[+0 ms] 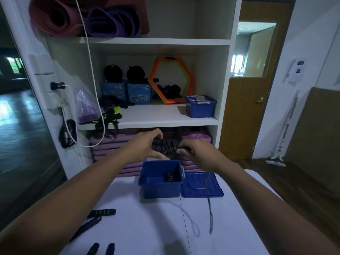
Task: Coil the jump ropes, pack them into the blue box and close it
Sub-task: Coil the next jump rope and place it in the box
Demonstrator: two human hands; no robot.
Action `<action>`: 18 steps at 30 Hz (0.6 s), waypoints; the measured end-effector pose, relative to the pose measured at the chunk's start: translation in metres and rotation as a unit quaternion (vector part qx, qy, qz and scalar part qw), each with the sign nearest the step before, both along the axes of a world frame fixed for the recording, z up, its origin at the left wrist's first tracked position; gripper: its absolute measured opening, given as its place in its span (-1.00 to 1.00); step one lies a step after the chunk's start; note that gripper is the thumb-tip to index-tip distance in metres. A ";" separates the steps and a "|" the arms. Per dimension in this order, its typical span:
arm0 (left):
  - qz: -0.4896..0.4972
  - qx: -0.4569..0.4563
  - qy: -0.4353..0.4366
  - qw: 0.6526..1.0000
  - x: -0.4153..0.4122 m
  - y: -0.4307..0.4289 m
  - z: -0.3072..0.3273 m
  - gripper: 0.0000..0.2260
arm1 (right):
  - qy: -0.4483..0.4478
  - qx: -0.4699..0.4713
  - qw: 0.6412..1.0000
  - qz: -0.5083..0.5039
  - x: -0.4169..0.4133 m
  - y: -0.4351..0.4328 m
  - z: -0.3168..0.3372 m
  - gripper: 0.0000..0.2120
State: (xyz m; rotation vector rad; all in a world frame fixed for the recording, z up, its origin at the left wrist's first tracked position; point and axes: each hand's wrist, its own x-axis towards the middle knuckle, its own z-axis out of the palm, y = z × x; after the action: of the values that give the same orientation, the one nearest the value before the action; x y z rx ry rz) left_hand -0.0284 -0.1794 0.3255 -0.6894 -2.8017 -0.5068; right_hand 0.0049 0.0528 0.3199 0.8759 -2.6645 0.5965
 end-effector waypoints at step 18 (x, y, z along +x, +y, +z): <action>-0.120 0.218 -0.251 0.935 0.034 0.006 -0.013 -0.59 | -0.102 -0.161 0.979 0.066 -0.004 0.007 0.022 -0.86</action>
State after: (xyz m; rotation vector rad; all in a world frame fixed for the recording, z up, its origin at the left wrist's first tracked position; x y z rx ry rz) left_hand 0.0060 -0.1736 0.3121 -0.9024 -2.8755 -1.4874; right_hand 0.0010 0.0598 0.3419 0.9427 -2.5866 1.1701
